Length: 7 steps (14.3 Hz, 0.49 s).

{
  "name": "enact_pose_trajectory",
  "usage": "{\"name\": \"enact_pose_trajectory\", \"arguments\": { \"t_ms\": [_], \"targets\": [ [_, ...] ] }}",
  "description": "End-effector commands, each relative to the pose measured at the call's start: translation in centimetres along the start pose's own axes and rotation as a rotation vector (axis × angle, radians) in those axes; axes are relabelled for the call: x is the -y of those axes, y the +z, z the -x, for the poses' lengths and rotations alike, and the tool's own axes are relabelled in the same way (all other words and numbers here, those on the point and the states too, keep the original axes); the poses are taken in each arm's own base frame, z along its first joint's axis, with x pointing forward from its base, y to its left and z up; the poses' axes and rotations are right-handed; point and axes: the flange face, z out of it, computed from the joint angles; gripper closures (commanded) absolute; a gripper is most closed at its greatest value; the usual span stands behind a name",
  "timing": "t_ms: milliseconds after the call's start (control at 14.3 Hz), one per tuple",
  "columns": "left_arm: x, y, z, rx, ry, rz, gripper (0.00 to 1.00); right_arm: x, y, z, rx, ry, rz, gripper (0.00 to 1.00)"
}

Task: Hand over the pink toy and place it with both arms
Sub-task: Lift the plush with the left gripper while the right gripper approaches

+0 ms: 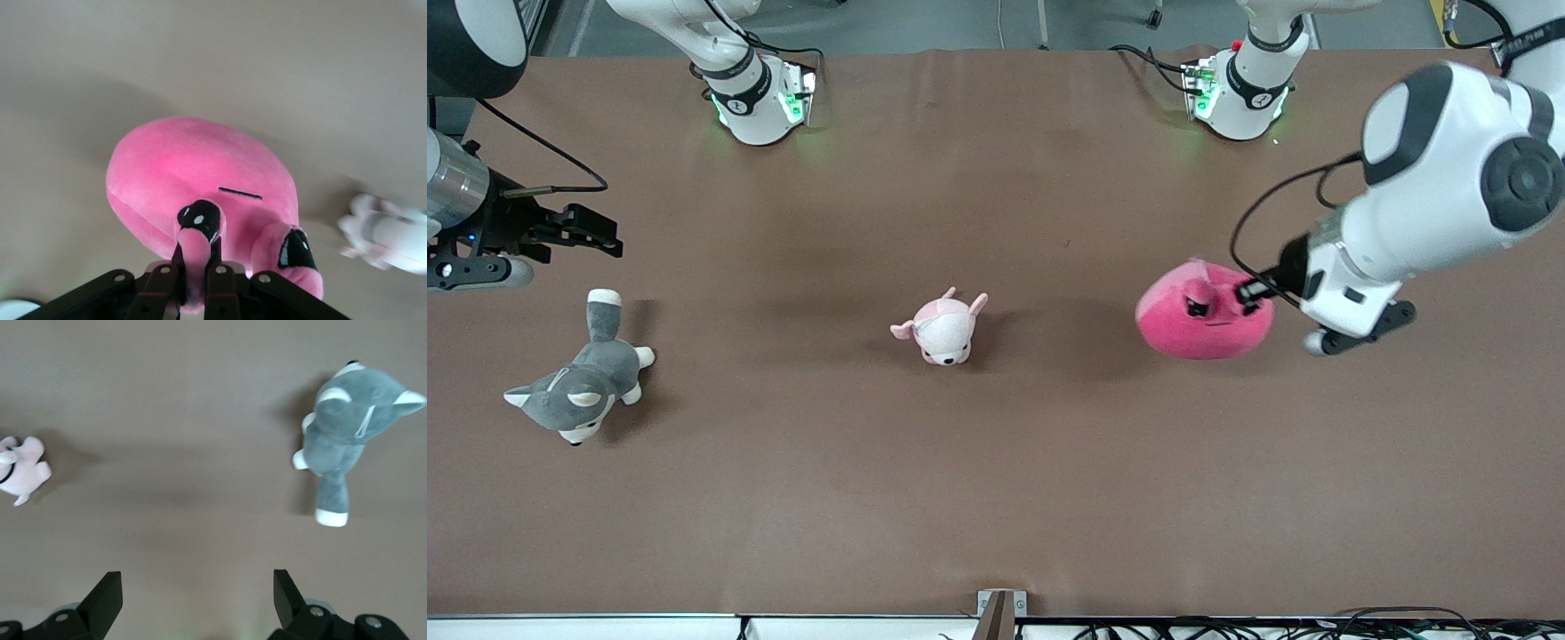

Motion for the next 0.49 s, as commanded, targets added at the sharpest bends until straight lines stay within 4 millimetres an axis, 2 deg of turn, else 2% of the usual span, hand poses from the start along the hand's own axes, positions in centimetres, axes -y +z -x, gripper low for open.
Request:
{"name": "enact_pose_trajectory", "arguments": {
  "t_ms": [0,140,210,350,420],
  "targets": [
    [-6.3,-0.9,5.2,0.046,-0.066,0.054,1.0,-1.0,-0.3,0.1,0.006,0.023,-0.163,0.09],
    [-12.0,-0.9,9.6,0.05,-0.069,0.116,1.0,-0.5,-0.4,-0.1,0.001,0.031,-0.245,0.24],
    [-16.2,0.1,13.1,0.04,-0.079,0.181,1.0,0.6,-0.8,-0.1,-0.005,0.024,-0.319,0.25],
    [-20.8,2.5,17.6,0.02,-0.054,0.265,1.0,2.6,-1.7,-0.3,-0.019,0.032,-0.511,0.25],
    [-22.1,3.1,19.2,0.013,-0.035,0.297,1.0,3.4,-2.0,-0.4,-0.021,0.048,-0.558,0.27]
  ]
}}
